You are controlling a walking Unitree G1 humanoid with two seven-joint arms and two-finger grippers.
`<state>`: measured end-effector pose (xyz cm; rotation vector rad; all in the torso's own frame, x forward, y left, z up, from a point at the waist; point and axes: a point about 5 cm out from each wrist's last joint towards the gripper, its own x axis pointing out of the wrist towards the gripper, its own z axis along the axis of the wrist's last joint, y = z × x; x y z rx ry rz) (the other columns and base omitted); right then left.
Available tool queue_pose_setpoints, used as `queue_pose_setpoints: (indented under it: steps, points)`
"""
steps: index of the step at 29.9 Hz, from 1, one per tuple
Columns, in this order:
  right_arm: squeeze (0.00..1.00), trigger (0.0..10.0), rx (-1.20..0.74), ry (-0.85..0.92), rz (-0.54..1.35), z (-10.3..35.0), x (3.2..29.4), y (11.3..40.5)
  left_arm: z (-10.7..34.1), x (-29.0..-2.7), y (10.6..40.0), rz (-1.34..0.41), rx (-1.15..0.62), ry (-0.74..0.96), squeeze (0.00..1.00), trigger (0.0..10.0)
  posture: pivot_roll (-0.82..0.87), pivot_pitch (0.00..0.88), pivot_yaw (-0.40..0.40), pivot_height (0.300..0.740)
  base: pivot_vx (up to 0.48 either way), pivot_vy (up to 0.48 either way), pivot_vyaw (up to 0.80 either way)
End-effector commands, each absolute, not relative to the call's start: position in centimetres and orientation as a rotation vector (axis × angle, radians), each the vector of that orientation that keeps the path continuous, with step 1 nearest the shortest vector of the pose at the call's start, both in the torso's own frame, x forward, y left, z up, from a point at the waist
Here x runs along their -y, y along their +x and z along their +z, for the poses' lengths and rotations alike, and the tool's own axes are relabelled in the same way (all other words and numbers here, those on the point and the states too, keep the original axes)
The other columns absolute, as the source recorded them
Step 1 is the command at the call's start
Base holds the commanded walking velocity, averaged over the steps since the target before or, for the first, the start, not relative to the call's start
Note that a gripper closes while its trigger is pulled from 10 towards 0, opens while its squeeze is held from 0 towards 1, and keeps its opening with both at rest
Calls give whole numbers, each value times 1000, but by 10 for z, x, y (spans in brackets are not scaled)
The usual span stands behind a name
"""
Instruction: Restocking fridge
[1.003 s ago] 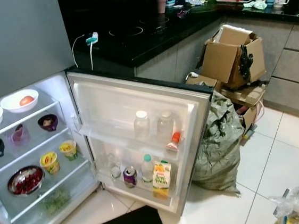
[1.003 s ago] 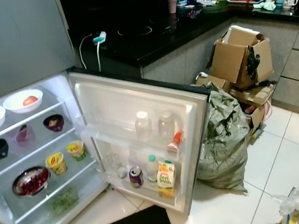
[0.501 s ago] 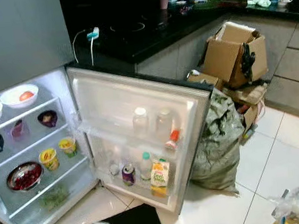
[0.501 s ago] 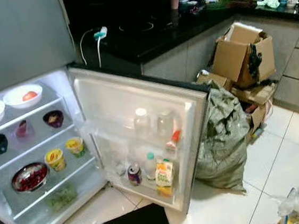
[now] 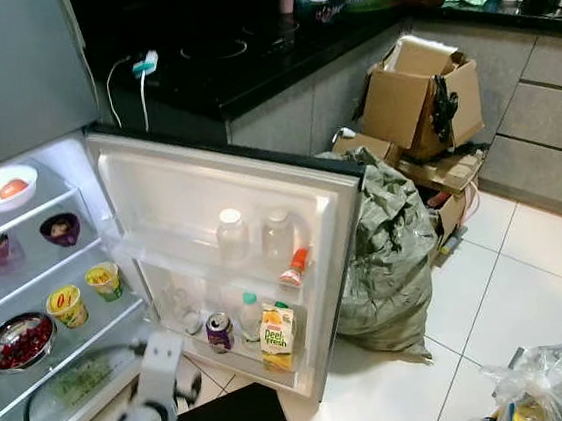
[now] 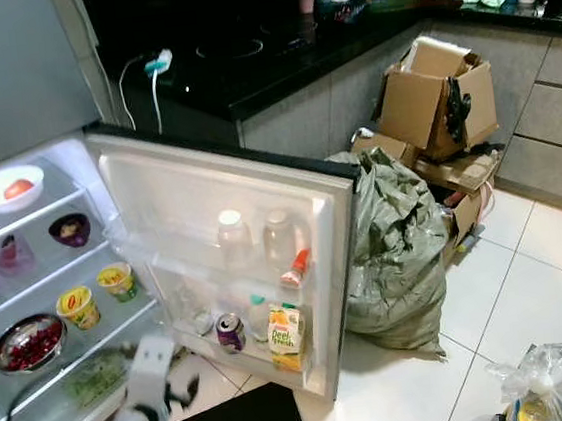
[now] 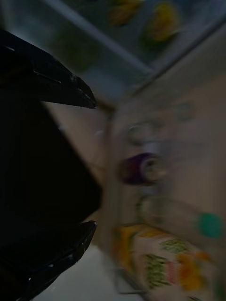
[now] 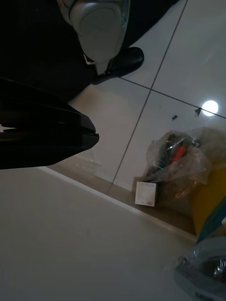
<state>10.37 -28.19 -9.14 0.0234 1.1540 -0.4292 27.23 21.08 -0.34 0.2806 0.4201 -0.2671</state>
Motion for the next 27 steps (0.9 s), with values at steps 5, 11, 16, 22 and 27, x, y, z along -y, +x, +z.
queue_pose_setpoints:
  steps: [5, 11, 16, 22, 27]
  points:
    - [0, 10000, -1170, 34, -436, -94, 279, 97, 58, -220, 314, -425, -194, 507, 118, 10000, -70, 0, -15, 740, 0, 0, 0]
    - [0, 10000, -1185, 46, -441, -97, 276, 90, 118, -227, 343, -515, -51, 745, 1000, 10000, -79, 0, -2, 740, 0, 0, 0]
    - [0, 10000, -1187, 49, -445, -97, 276, 88, 133, -226, 347, -590, -36, 805, 1000, 10000, -82, 0, 0, 740, 0, 0, 0]
    - [0, 10000, -1186, 50, -445, -98, 275, 88, 155, -224, 354, -814, -146, 931, 1000, 10000, -83, 3, 2, 740, 0, 0, 0]
    - [0, 10000, -1185, 46, -443, -97, 275, 89, 174, -231, 361, -893, -253, 1049, 31, 10000, -87, 6, 4, 740, 0, 0, 0]
